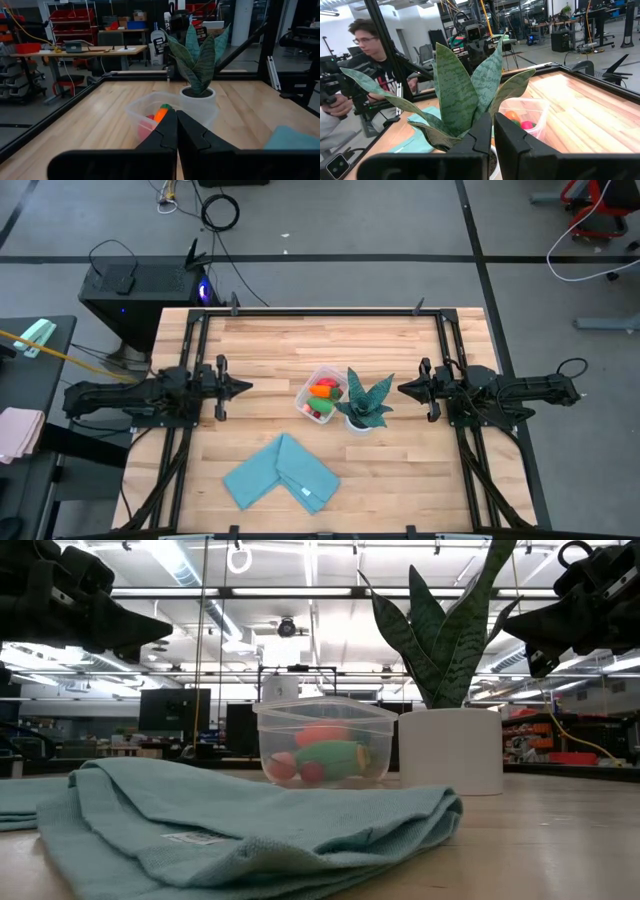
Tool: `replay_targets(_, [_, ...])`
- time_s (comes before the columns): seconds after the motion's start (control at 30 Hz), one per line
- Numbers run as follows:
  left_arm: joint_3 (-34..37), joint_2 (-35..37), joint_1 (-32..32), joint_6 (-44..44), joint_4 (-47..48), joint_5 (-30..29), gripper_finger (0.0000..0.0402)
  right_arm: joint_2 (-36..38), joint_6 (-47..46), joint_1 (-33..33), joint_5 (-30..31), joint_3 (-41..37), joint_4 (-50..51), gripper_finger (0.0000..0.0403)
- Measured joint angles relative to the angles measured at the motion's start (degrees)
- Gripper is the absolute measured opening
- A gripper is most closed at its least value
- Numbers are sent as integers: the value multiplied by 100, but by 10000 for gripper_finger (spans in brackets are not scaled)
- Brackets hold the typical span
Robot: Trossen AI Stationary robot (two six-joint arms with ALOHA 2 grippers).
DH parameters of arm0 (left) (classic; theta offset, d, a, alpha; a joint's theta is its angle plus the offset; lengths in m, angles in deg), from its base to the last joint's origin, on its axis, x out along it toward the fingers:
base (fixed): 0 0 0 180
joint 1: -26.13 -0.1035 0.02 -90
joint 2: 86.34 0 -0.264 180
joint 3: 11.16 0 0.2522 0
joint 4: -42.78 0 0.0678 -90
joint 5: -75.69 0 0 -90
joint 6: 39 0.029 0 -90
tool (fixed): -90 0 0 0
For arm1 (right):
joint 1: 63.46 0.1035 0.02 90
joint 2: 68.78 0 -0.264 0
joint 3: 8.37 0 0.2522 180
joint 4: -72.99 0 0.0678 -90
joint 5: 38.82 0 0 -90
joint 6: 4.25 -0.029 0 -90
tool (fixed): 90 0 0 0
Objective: Pick and placing Produce into tupperware
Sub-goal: Return to Home Position
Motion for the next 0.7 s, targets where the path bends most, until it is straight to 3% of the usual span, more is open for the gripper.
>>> replay_targets(0.33, [2, 482, 2, -9, 548, 13, 3, 0, 0, 0, -2, 0, -1, 25])
replay_targets(0.7, [0, 512, 1, 109, 634, 27, 5, 2, 0, 1, -1, 0, 0, 25])
